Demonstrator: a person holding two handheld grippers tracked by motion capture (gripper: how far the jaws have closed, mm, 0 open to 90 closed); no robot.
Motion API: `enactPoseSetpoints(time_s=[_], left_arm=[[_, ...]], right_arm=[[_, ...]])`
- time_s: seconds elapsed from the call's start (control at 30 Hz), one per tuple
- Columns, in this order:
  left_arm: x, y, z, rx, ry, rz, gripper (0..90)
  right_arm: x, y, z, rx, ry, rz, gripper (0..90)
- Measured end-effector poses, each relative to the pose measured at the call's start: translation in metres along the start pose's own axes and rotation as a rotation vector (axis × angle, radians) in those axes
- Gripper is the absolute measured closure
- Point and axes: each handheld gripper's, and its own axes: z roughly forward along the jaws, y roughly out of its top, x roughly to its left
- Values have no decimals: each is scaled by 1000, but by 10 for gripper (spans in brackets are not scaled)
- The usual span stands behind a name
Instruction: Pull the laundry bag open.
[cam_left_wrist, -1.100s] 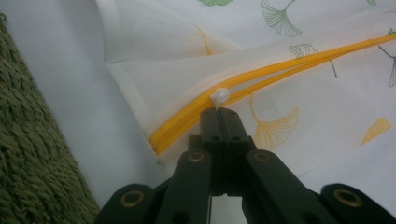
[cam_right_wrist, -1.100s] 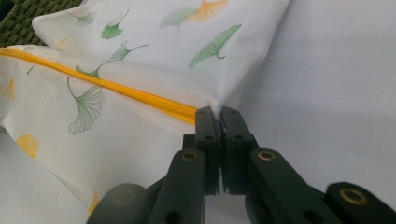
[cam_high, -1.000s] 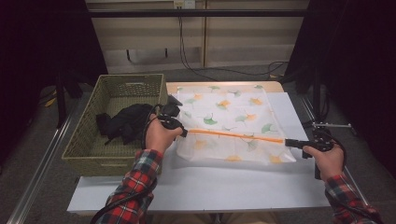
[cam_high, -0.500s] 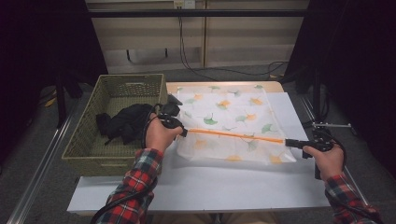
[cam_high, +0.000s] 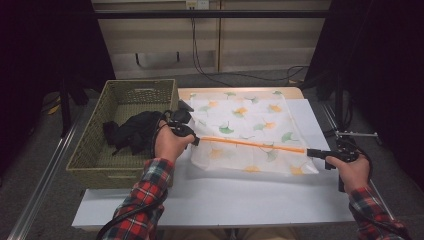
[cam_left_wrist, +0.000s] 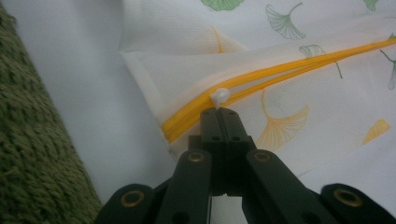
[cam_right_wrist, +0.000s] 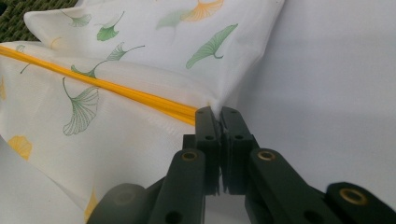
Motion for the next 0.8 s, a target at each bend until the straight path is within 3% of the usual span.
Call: enactPoseSetpoints(time_s=[0.23,0.8], left_arm=[[0,1,-4,-2,7,13,900],[3,2,-11,-13,17,-1,900]], right_arm=[[1,0,0,1,-3,-2,876],[-4,0,-2,-5,-19,4,876]])
